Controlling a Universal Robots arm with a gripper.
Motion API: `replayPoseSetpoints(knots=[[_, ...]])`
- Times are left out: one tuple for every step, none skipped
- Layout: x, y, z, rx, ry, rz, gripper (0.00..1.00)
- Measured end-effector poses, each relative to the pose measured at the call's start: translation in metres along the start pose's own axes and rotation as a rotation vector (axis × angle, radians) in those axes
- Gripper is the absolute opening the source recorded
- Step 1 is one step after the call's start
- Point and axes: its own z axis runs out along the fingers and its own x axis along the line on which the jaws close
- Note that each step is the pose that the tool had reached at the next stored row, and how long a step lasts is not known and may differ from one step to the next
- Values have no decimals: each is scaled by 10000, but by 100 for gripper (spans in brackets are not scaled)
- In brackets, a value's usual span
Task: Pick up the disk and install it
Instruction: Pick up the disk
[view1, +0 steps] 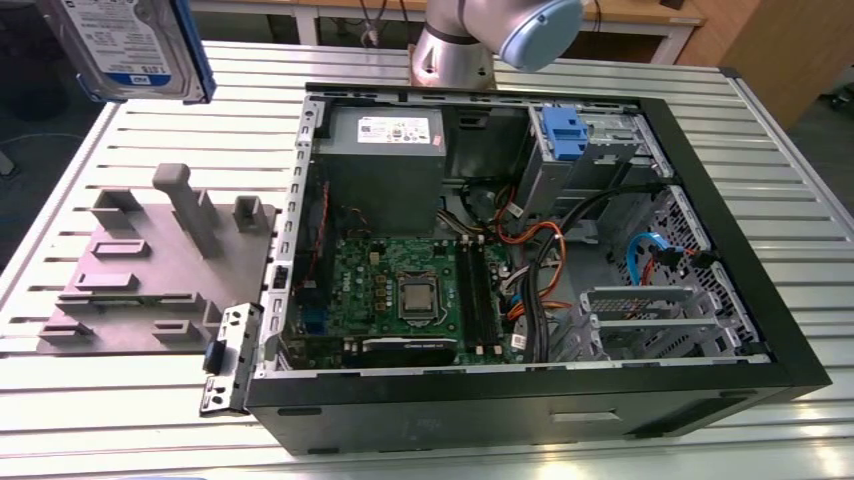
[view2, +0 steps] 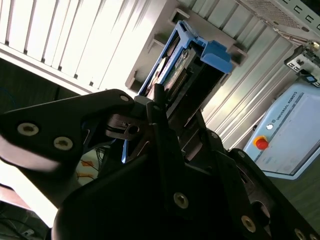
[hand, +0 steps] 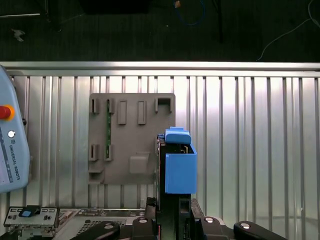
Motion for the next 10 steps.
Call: replayPoseSetpoints(knots=[[0, -25, -1, 0, 0, 0, 35], [-1, -50, -1, 0, 0, 0, 35], [-1, -75, -2, 1, -1, 0, 35], [-1, -102, -2, 1, -1, 0, 35], [-1, -131, -2, 1, -1, 0, 35], [-2, -158, -3, 1, -1, -1, 35], [-2, -186, -4, 1, 0, -1, 35], [-2, -216, -5, 0, 0, -1, 35], [-2, -246, -6, 0, 0, -1, 35], [-3, -277, -6, 0, 0, -1, 35]])
